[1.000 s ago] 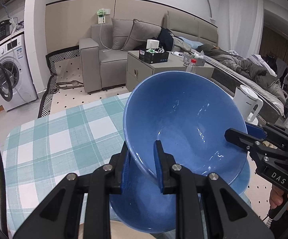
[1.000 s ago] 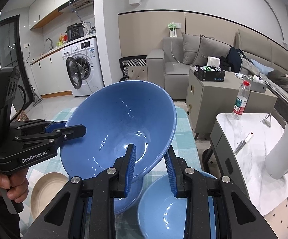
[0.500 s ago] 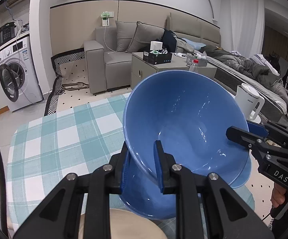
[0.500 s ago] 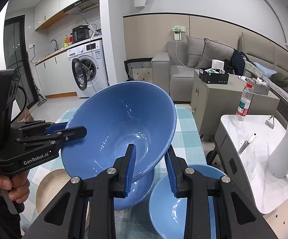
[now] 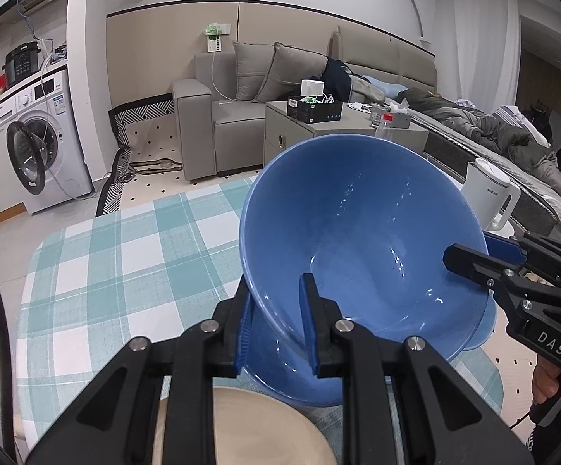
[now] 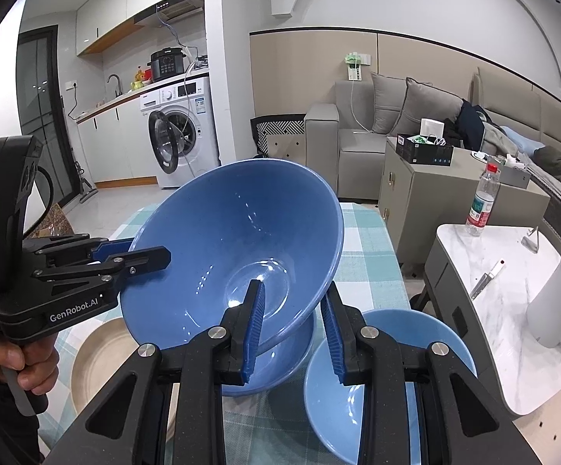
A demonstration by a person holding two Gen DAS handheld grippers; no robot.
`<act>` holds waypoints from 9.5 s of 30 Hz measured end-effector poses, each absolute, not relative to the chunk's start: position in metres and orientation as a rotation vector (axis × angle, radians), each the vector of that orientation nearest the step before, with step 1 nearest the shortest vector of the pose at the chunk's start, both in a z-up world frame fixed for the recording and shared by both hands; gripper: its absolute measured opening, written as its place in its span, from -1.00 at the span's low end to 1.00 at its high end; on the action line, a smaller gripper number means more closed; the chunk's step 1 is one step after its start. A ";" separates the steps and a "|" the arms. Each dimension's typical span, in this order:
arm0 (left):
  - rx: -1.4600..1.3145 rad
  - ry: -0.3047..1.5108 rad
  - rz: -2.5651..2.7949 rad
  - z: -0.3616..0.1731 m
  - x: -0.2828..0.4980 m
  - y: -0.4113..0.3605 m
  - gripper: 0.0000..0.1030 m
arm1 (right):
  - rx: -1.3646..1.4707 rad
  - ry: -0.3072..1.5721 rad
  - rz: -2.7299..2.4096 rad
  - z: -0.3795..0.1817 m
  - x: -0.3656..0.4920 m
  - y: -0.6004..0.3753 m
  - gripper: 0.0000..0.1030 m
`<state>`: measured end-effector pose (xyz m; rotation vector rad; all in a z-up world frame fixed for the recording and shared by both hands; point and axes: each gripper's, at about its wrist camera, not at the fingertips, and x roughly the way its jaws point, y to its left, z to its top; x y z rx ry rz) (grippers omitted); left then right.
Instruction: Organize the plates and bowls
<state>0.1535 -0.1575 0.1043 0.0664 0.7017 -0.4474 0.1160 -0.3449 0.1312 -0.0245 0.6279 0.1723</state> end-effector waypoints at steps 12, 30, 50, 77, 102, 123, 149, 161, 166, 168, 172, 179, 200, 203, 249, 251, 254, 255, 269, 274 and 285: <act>0.065 0.708 -0.438 0.095 0.148 -0.154 -0.60 | -0.032 0.641 0.186 0.125 0.114 -0.344 -0.42; 0.065 0.735 -0.411 0.079 0.151 -0.146 -0.60 | -0.042 0.678 0.207 0.105 0.124 -0.335 -0.41; 0.065 0.770 -0.395 0.060 0.158 -0.145 -0.60 | -0.028 0.719 0.217 0.081 0.138 -0.336 -0.41; 0.095 0.816 -0.373 0.038 0.167 -0.151 -0.60 | -0.059 0.751 0.189 0.060 0.136 -0.330 -0.40; 0.147 0.822 -0.341 0.029 0.166 -0.159 -0.60 | -0.167 0.769 0.134 0.043 0.139 -0.311 -0.30; 0.146 0.844 -0.348 0.023 0.165 -0.157 -0.44 | -0.199 0.754 0.130 0.039 0.138 -0.312 -0.06; 0.087 0.761 -0.377 0.061 0.132 -0.152 0.95 | 0.041 0.621 0.167 0.090 0.090 -0.342 0.99; 0.027 0.766 -0.373 0.071 0.120 -0.152 0.95 | 0.070 0.583 0.147 0.108 0.070 -0.367 0.99; 0.028 0.766 -0.371 0.073 0.113 -0.157 0.95 | 0.088 0.578 0.137 0.113 0.066 -0.379 0.99; 0.016 0.769 -0.377 0.074 0.111 -0.158 0.95 | 0.086 0.577 0.130 0.114 0.065 -0.384 0.99; 0.021 0.769 -0.387 0.074 0.105 -0.166 0.95 | 0.089 0.570 0.121 0.118 0.061 -0.389 0.99; 0.028 0.766 -0.401 0.071 0.097 -0.180 0.95 | 0.104 0.568 0.099 0.119 0.059 -0.403 0.99; 0.015 0.807 -0.455 0.061 0.091 -0.219 1.00 | 0.172 0.618 0.012 0.104 0.065 -0.451 0.99; 0.016 0.816 -0.469 0.058 0.092 -0.229 1.00 | 0.187 0.625 -0.004 0.101 0.066 -0.460 0.99; 0.028 0.919 -0.515 0.028 0.123 -0.301 0.73 | 0.336 0.750 -0.129 0.029 0.094 -0.532 0.97; 0.033 0.915 -0.514 0.027 0.123 -0.302 0.72 | 0.339 0.757 -0.121 0.028 0.096 -0.530 0.89; 0.034 0.912 -0.511 0.026 0.123 -0.302 0.64 | 0.331 0.772 -0.120 0.025 0.098 -0.528 0.63; 0.036 0.913 -0.508 0.026 0.124 -0.302 0.60 | 0.327 0.776 -0.121 0.024 0.098 -0.527 0.60; 0.051 0.894 -0.482 0.026 0.127 -0.299 0.03 | 0.288 0.773 -0.088 0.024 0.100 -0.519 0.00; 0.063 0.886 -0.485 0.026 0.127 -0.298 0.01 | 0.278 0.749 -0.087 0.028 0.099 -0.515 -0.31; 0.086 0.881 -0.466 0.025 0.128 -0.301 -0.24 | 0.273 0.760 -0.074 0.025 0.102 -0.514 -0.51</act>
